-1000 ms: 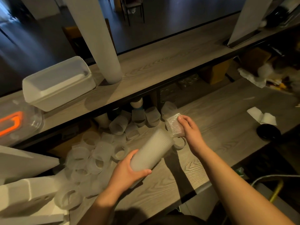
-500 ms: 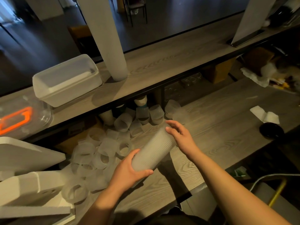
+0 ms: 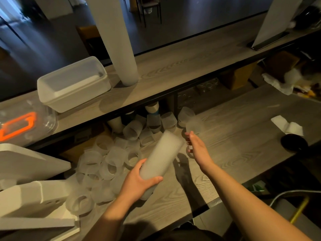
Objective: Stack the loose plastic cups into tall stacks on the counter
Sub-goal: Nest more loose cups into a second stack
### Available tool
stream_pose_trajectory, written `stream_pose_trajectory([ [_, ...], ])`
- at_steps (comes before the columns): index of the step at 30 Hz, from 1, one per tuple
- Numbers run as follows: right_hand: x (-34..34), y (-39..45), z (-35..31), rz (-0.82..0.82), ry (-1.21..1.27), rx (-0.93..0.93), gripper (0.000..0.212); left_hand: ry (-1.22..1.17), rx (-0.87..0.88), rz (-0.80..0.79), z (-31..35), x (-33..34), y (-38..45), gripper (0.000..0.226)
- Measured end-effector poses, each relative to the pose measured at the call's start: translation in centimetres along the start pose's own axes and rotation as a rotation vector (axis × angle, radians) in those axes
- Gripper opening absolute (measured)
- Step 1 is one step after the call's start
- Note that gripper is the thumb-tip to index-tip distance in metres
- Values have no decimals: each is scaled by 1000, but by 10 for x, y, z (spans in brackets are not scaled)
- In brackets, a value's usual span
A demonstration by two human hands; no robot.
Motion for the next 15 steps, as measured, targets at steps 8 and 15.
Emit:
stream_pose_trajectory([
  [8, -41, 33, 59, 292, -575, 157, 88, -57, -36, 72, -5, -3, 6, 78],
  [15, -43, 53, 79, 90, -659, 129, 95, -135, -30, 54, -5, 0, 6, 90],
])
Point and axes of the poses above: each hand's wrist, its own y-axis towards the middle knuckle, its own x-axis out of the palm, z = x × y, the point moved 1 cm from there along y, towards the middle knuckle, and after that the axes turned 8 degrees about -z, right-handed, at the moved point
